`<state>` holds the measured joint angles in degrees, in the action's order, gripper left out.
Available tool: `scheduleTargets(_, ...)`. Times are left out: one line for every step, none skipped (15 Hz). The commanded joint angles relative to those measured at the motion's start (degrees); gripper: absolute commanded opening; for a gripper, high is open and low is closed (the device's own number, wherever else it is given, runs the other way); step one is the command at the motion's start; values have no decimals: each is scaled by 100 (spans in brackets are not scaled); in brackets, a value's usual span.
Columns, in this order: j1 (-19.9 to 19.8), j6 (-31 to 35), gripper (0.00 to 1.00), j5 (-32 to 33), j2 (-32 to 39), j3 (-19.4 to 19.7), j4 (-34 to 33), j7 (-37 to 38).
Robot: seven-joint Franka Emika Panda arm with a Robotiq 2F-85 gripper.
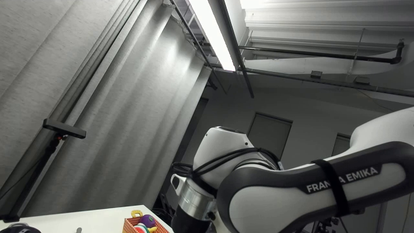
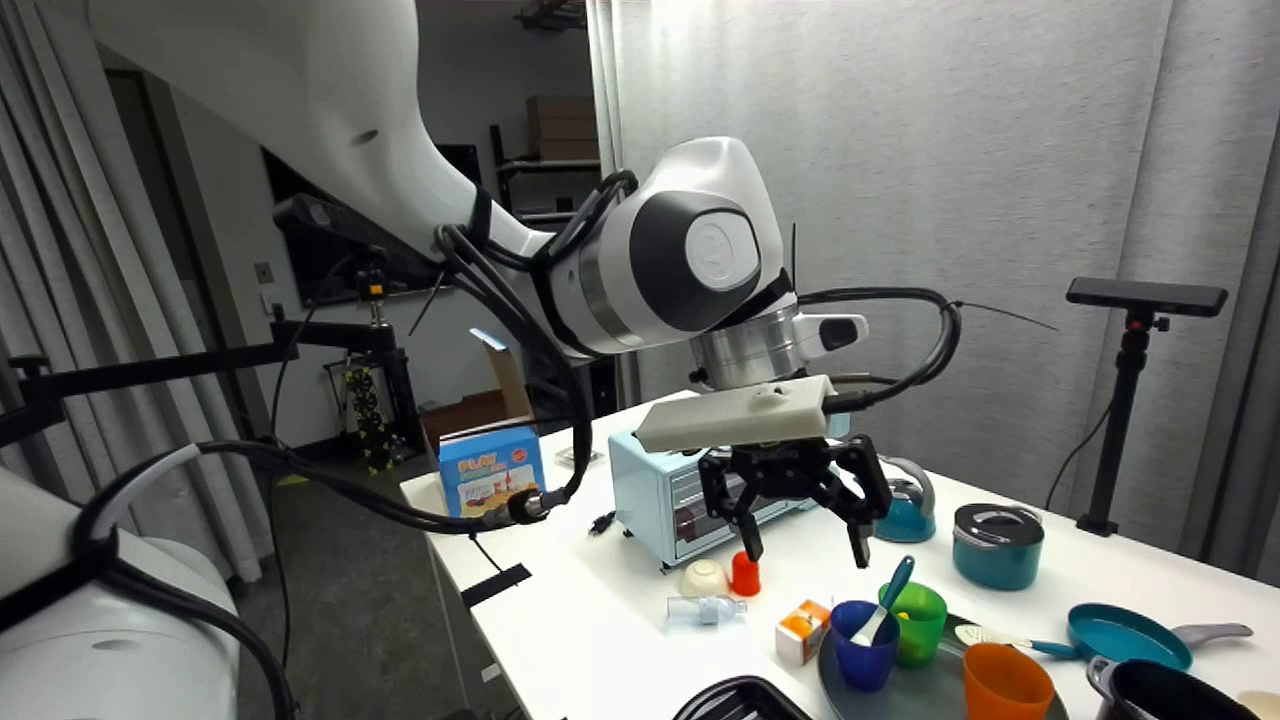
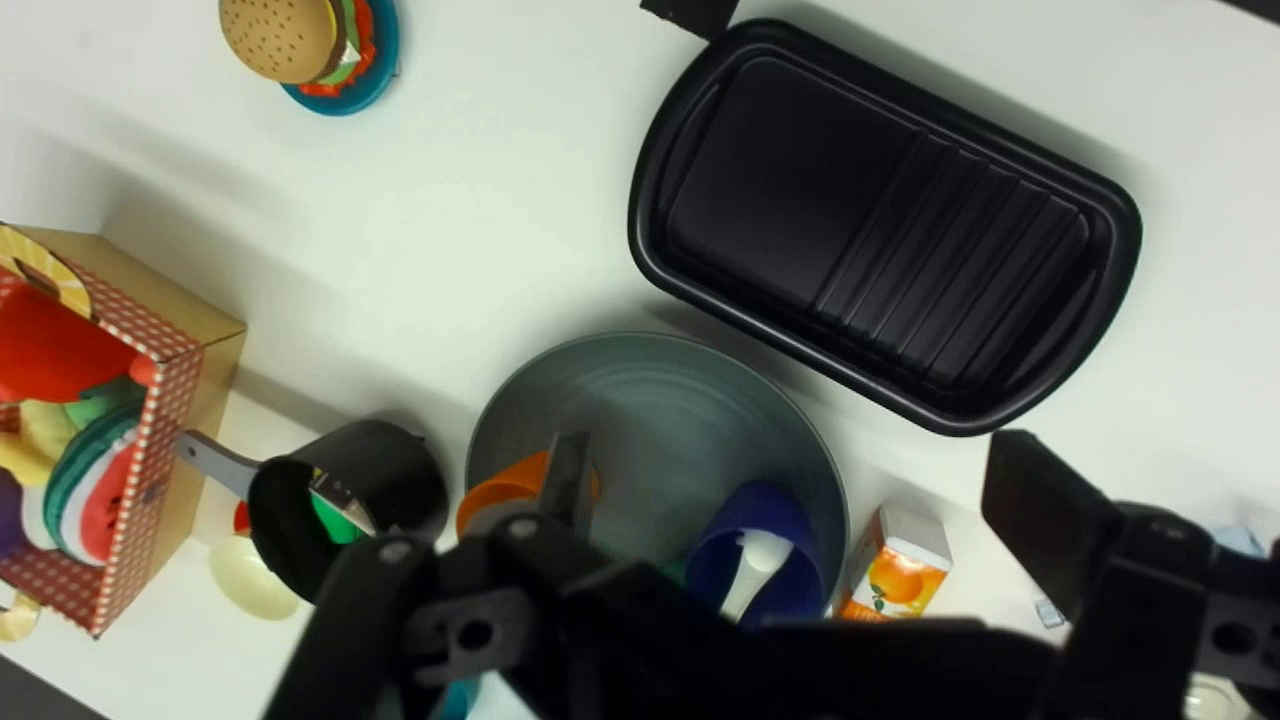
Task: Pick up the object and put it in the orange cup
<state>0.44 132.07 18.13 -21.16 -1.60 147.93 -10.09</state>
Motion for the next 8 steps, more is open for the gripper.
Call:
scheduleTargets(139, 188, 100, -167, 512, -123, -381, 210)
scheduleTargets(166, 232, 100, -216, 623, -149, -461, 225)
scheduleTargets(188, 263, 100, -249, 722, -174, -535, 241)
scheduleTargets(215, 287, 100, -295, 826, -201, -613, 244)
scheduleTargets(236, 278, 100, -324, 911, -225, -685, 238)
scheduleTargets(275, 250, 100, -344, 972, -243, -740, 138)
scheduleTargets(288, 233, 100, -267, 980, -276, -763, 106)
scheduleTargets(297, 200, 100, -219, 960, -292, -766, 88)
